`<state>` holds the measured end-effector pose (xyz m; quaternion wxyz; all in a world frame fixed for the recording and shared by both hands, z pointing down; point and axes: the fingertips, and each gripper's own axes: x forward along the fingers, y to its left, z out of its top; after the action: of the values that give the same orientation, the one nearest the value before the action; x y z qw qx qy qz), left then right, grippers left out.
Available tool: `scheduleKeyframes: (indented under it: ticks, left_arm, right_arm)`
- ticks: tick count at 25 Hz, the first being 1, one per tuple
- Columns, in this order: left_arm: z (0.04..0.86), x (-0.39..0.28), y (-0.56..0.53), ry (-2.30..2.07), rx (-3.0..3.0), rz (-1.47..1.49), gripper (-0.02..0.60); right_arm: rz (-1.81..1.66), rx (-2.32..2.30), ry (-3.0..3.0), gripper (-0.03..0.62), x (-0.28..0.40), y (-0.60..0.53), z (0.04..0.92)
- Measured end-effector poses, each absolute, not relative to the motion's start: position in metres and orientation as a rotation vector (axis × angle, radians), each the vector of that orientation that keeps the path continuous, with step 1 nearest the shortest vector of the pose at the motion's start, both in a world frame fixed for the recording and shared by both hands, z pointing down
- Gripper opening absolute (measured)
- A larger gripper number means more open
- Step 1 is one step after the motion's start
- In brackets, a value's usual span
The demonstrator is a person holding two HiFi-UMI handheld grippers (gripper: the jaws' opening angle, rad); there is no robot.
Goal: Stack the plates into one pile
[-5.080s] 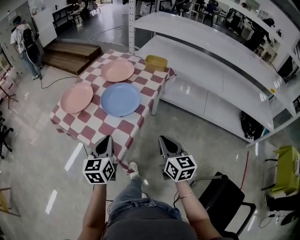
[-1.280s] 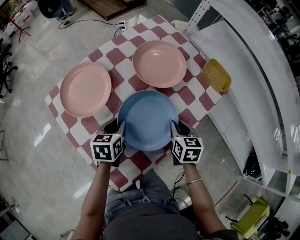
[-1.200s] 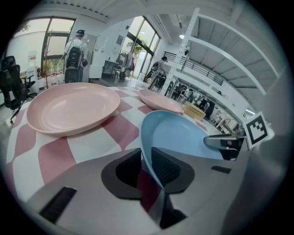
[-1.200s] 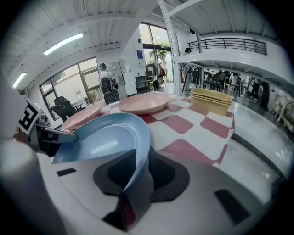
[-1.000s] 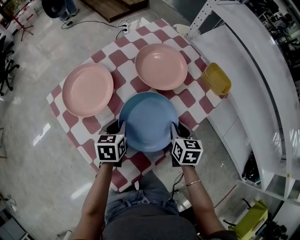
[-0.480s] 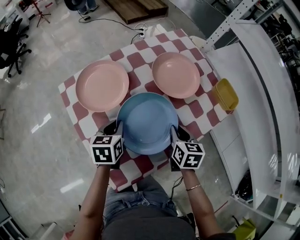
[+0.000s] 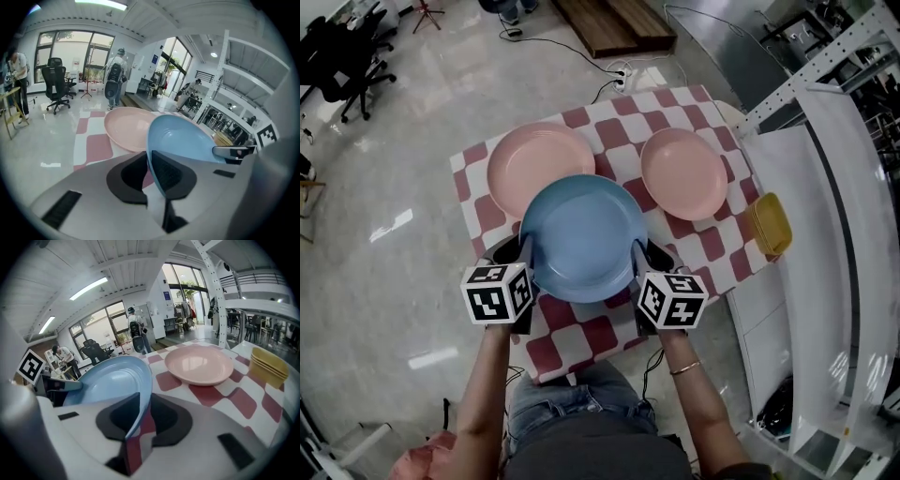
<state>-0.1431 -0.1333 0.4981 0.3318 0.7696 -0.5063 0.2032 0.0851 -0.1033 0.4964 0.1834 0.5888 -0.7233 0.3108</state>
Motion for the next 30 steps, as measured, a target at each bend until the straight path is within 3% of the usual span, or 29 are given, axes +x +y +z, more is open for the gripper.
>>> scheduleKeyframes:
  ticks: [14, 30]
  left_arm:
    - [0.481, -0.209, -0.196, -1.471, 1.954, 0.466, 0.04]
    - [0.492, -0.224, -0.268, -1.513, 1.943, 0.437, 0.037]
  right_arm:
    - [0.807, 1.54, -2.123, 0.078, 0.022, -0.187, 0.49]
    - [0.758, 1.547, -2.113, 0.078, 0.007, -0.254, 0.502]
